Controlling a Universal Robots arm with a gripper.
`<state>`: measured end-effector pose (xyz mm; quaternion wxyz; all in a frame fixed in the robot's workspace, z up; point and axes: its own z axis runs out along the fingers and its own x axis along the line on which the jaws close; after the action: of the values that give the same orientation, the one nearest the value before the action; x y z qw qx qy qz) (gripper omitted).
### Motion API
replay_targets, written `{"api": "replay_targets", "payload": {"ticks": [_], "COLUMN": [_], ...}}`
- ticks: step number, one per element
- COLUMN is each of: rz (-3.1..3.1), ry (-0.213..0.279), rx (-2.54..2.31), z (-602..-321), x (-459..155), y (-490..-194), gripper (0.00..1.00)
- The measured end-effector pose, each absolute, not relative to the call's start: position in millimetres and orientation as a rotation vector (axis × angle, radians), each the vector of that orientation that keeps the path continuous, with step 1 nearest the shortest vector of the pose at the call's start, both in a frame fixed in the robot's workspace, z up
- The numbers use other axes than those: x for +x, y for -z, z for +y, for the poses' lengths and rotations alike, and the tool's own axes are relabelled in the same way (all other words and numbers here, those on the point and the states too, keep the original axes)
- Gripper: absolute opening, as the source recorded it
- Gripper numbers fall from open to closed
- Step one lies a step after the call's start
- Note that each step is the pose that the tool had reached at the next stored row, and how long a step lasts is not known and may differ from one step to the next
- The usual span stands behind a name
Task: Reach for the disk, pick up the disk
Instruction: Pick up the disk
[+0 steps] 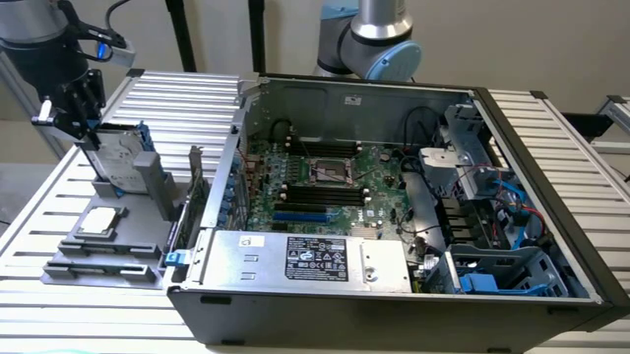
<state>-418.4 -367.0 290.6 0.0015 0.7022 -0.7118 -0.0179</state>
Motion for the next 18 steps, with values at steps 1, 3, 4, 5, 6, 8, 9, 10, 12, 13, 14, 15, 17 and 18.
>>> {"api": "replay_targets", "payload": {"ticks": [1,3,4,5,6,8,9,10,12,13,14,15,17,18], "rz": [-2.234,-2.234,-2.234,-2.234,-2.234,-2.234,-2.234,-2.234,-2.234,-2.234,-2.234,-2.234,-2.234,-2.234], "ry": [0.056,0.056,0.056,0.056,0.056,0.056,0.056,0.056,0.056,0.056,0.056,0.056,0.056,0.056], "rx": [2.204,2.204,2.204,2.204,2.204,2.204,2.204,2.204,2.204,2.204,2.204,2.204,2.204,2.204], "z": [-367.0,-367.0,-367.0,-367.0,-367.0,-367.0,-367.0,-367.0,-367.0,-367.0,-367.0,-367.0,-367.0,-366.9], "x": [-418.5,-418.5,-418.5,-418.5,-418.5,-418.5,-418.5,-418.5,-418.5,-418.5,-418.5,-418.5,-418.5,-418.5], "y": [-290.6,-290.6,-290.6,-290.6,-290.6,-291.2,-291.9,-292.9,-295.7,-297.0,-297.9,-298.7,-299.9,-300.2], "gripper": [0.33,0.33,0.33,0.33,0.33,0.33,0.33,0.33,0.33,0.33,0.33,0.33,0.33,0.33]}}
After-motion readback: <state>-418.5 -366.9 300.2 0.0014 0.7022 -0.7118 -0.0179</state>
